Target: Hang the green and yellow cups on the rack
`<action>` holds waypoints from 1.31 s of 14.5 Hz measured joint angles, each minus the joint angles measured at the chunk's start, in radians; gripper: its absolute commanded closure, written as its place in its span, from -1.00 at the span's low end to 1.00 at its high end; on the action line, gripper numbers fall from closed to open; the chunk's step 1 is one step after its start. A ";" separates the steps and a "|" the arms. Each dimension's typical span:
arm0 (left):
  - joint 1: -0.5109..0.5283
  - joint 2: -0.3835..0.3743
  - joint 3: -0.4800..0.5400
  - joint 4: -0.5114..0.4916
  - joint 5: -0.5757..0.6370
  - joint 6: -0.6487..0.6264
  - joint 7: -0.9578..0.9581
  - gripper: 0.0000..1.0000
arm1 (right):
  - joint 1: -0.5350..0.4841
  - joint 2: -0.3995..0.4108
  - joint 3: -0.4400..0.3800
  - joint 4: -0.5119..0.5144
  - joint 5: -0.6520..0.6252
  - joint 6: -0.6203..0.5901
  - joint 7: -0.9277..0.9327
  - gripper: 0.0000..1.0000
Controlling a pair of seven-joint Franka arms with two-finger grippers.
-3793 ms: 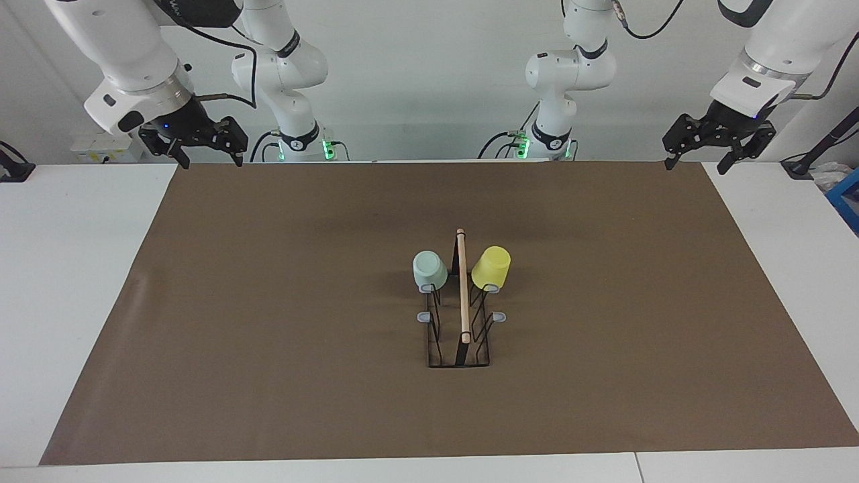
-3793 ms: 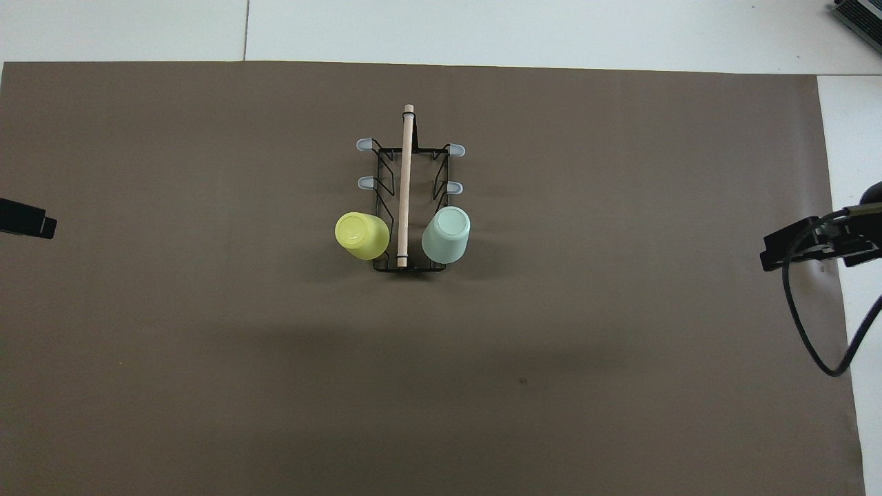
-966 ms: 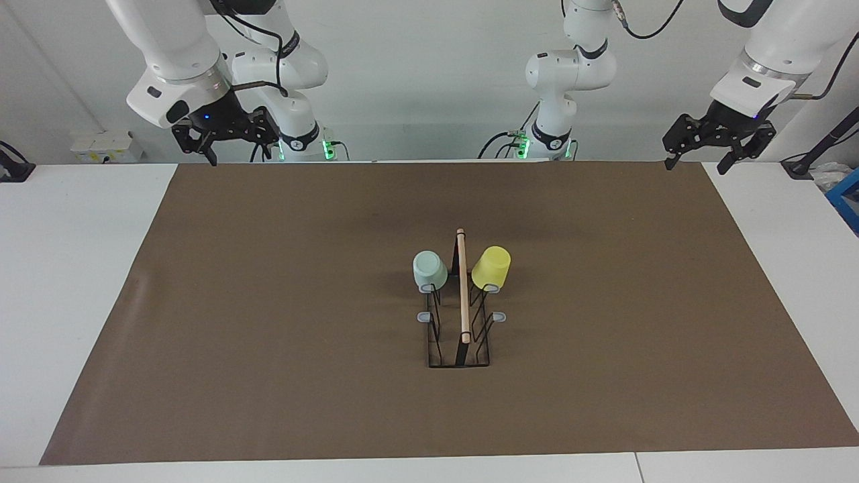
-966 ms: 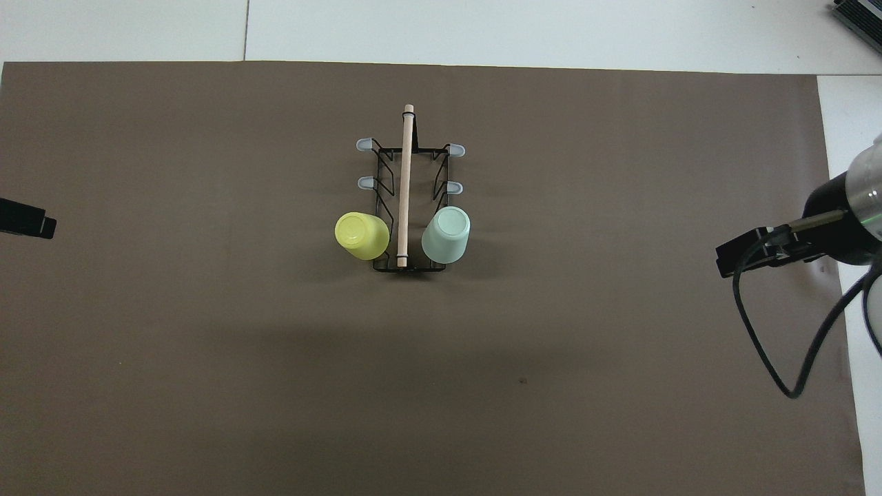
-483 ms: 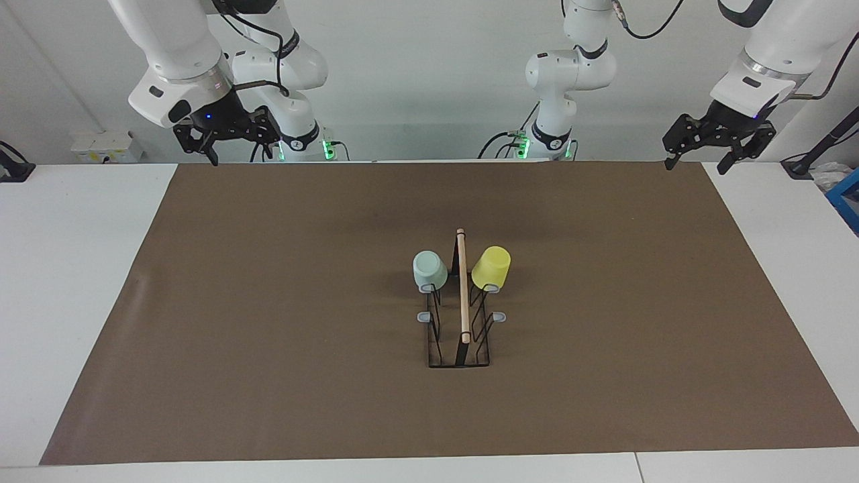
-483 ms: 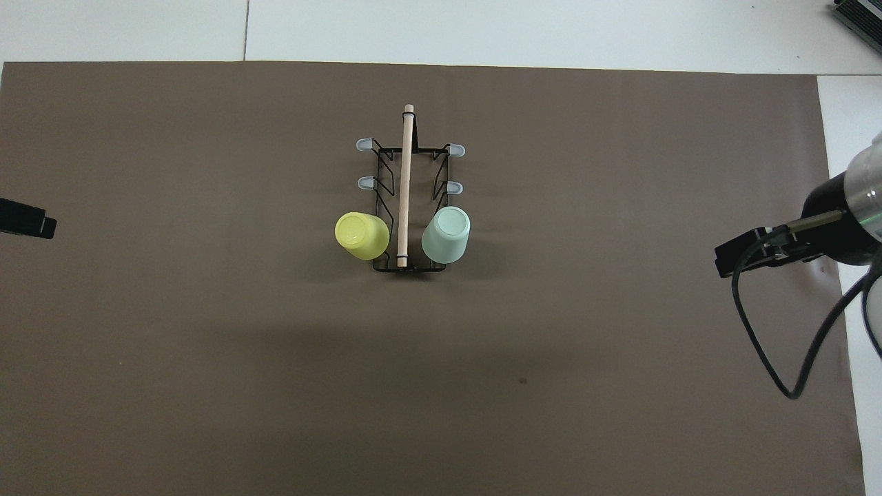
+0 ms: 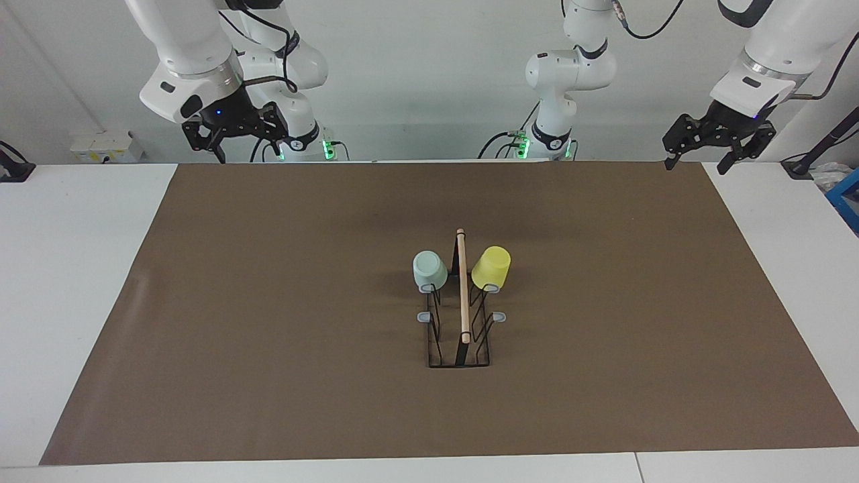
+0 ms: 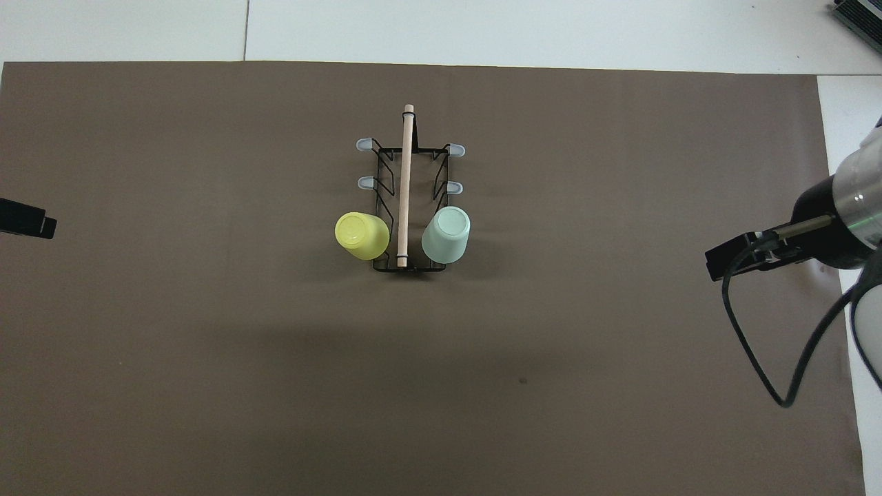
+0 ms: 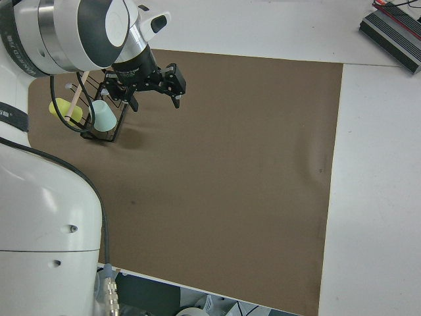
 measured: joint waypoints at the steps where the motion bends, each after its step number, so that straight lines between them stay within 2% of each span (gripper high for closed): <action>1: 0.000 0.000 0.000 0.000 0.000 0.000 0.000 -1.00 | 0.000 -0.001 -0.001 0.000 0.000 0.001 0.000 -1.00; 4: 0.000 0.000 0.000 0.000 0.000 0.000 0.000 -1.00 | 0.009 -0.003 -0.008 -0.003 0.000 0.009 0.002 -1.00; 11: 0.000 0.000 0.000 0.000 0.000 0.000 0.000 -1.00 | 0.023 -0.021 -0.081 -0.024 0.000 0.026 0.003 -1.00; 19: 0.000 0.000 0.000 0.000 0.000 0.000 0.000 -1.00 | 0.023 -0.023 -0.091 -0.023 0.000 0.024 0.003 -1.00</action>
